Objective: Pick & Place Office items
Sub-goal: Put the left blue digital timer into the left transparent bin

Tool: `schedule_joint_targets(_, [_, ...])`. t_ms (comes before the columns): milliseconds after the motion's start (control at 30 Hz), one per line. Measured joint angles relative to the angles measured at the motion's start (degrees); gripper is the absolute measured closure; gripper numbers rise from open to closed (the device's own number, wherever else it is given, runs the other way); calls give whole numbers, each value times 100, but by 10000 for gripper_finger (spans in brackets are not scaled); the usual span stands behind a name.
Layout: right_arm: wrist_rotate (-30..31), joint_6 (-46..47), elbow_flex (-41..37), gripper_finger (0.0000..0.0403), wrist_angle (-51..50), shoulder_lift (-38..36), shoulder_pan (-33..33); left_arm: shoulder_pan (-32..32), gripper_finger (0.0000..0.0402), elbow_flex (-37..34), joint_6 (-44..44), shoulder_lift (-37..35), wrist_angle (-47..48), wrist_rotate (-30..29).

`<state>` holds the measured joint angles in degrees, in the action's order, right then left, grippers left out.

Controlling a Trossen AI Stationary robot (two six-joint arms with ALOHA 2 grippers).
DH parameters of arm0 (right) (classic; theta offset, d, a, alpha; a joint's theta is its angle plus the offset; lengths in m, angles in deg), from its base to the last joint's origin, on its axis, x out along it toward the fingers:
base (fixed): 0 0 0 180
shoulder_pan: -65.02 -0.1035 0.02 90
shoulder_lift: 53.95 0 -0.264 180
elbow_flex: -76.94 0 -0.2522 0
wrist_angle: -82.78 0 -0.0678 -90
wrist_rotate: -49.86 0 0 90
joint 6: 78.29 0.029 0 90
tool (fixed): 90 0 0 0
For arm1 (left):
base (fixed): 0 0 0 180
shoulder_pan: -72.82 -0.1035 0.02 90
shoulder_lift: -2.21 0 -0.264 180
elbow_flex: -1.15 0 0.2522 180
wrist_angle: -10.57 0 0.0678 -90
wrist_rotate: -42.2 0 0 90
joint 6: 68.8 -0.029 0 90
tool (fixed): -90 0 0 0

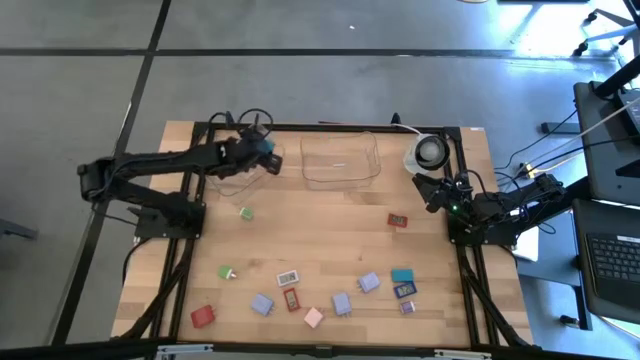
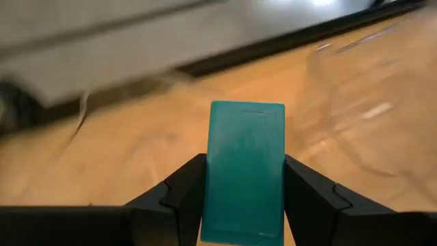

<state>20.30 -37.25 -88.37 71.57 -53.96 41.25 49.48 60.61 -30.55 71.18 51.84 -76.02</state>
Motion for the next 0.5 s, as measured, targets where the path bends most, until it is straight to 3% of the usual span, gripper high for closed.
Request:
schedule_joint_targets(167, [2,2,0,145,0,0,0,-407,237,-113,926,-1,721,183])
schedule_joint_targets(500, [4,74,0,145,2,0,0,-1037,236,-865,1776,2,653,1041])
